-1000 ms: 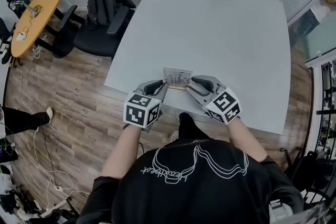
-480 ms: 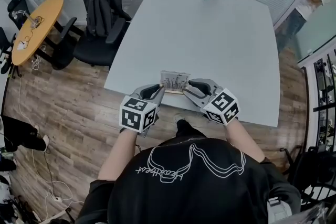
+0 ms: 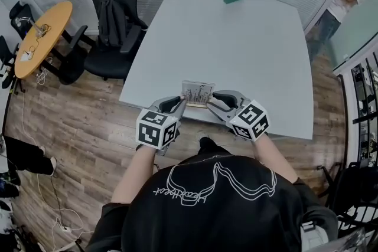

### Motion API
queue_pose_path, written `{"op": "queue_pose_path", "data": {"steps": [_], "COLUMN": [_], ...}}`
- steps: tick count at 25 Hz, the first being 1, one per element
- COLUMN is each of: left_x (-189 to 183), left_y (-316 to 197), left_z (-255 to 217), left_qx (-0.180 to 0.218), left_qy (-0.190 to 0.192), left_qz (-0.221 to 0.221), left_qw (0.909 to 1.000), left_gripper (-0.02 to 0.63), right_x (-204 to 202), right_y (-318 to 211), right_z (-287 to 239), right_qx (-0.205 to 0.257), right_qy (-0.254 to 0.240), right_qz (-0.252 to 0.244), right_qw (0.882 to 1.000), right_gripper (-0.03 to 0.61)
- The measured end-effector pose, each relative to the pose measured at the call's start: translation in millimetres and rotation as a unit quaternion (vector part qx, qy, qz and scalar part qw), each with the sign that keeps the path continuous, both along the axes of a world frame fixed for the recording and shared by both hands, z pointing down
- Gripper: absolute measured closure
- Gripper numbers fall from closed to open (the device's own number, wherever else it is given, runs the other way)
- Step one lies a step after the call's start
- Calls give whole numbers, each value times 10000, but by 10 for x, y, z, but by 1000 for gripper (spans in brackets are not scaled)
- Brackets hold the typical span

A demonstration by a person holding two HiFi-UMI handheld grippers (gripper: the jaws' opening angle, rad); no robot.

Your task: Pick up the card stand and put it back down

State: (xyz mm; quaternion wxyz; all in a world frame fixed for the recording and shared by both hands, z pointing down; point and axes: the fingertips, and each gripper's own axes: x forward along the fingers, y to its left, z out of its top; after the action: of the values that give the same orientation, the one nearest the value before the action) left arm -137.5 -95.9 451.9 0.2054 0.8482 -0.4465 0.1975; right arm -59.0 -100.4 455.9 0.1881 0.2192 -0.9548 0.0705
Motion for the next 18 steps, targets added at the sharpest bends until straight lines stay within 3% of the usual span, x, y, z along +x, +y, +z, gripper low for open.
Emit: {"op": "queue_pose_path", "data": {"steps": [18], "left_x": [74], "left_y": [-331], "left_z": [106], "left_qx": [-94], "left_qy": [58], "left_qz": [92], "left_qw": [9999], "left_gripper": [549], "right_x": [71], "right_y": [-322], "right_z": [67], "right_qx": [-16], "right_qy": [93], "right_qz": [126], "right_qw": [9999], "right_gripper": [439]}}
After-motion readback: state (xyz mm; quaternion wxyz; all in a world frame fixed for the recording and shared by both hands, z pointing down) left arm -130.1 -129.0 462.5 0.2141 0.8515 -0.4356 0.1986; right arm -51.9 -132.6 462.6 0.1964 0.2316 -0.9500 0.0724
